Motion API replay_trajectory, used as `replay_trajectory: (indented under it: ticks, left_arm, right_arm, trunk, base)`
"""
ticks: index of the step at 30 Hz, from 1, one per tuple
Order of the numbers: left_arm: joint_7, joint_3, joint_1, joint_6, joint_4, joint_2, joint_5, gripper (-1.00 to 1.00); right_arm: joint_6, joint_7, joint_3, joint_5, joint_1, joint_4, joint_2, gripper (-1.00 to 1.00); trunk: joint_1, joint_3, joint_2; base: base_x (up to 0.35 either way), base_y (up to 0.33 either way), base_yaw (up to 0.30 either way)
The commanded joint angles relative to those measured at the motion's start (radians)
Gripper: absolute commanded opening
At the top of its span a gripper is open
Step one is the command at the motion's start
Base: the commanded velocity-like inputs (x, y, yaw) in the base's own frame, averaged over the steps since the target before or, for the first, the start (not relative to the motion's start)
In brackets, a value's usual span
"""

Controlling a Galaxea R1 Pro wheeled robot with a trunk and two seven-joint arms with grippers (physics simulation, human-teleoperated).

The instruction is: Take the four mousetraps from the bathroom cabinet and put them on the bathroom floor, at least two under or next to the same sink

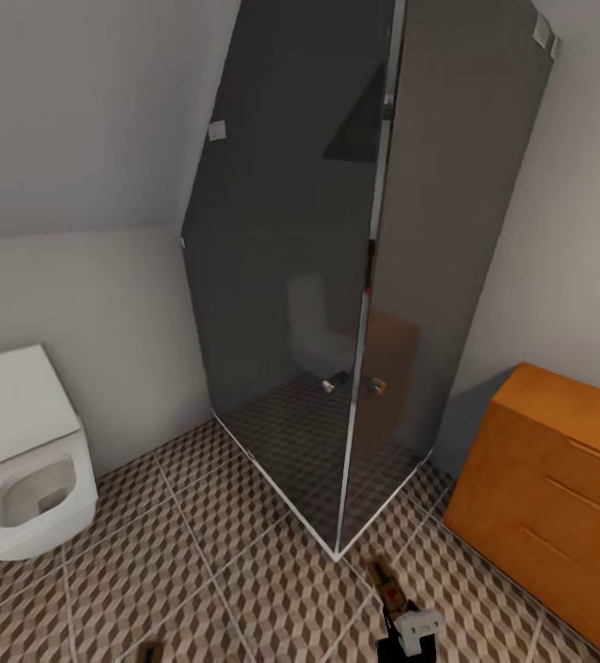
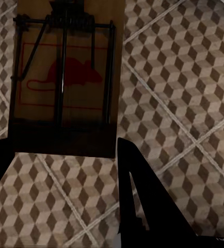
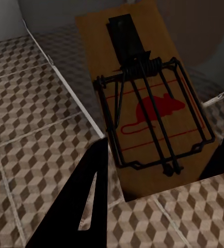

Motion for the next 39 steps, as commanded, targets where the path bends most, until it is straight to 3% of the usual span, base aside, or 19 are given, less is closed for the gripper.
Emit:
replay_trajectory:
  ticks: [1,39]
  left_arm:
    - [0.009,-0.009,-0.001,-0.001,0.0,0.0,0.002,-1.0]
    - [0.009,-0.009,-0.001,-0.002,0.0,0.0,0.002,-1.0]
  right_arm:
    - [-0.003,-0.006,0.009,-0.005,-0.001,0.001,0.0,-1.0]
    - [-0.003,-0.006,0.009,-0.005,-0.001,0.001,0.0,-1.0]
  trunk:
    - [0.001,-0.002,-0.002]
    - [0.001,-0.002,-0.002]
  base:
    - [0.0,0.0,0.243]
    - [0.0,0.0,0.255]
